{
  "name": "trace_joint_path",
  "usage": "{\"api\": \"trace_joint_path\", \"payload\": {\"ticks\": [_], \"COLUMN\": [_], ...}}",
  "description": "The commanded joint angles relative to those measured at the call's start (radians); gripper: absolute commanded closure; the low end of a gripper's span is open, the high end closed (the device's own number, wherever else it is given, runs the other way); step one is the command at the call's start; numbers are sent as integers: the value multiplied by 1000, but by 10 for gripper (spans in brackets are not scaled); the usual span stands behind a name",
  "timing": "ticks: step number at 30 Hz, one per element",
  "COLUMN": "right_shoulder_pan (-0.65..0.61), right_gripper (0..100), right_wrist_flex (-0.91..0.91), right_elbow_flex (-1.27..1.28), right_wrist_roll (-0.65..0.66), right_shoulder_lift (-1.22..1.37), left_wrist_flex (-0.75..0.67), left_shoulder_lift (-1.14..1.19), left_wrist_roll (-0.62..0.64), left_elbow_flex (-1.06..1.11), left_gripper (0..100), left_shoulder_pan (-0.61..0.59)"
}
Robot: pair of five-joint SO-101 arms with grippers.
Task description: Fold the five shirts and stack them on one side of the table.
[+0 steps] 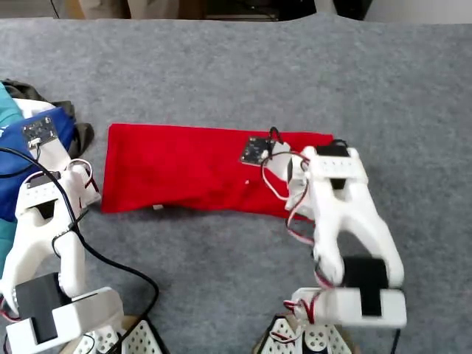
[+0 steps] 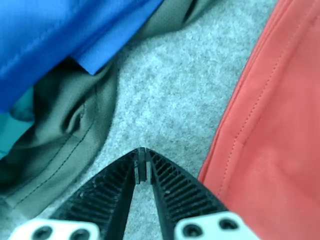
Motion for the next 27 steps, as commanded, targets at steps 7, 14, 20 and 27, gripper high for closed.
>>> {"api": "trace_joint_path", "payload": {"ticks": [7, 14, 20, 27], "right_shoulder_pan": [8, -73, -182, -308], "right_gripper": [995, 995, 995, 995], "right_wrist_flex": [-28, 138, 269, 158], "right_elbow_flex": [-249, -269, -269, -300], "right_wrist_roll": [-3, 2, 11, -87], "right_shoulder_lift": [137, 8, -194, -28], "left_wrist_flex": [6, 6, 5, 3], "left_shoulder_lift": [-4, -5, -5, -5], "left_wrist_roll": [-6, -8, -8, -8], "left_elbow_flex": [-29, -29, -29, -29], "left_gripper": [980, 980, 980, 980], "left_shoulder_pan": [3, 3, 3, 3]}}
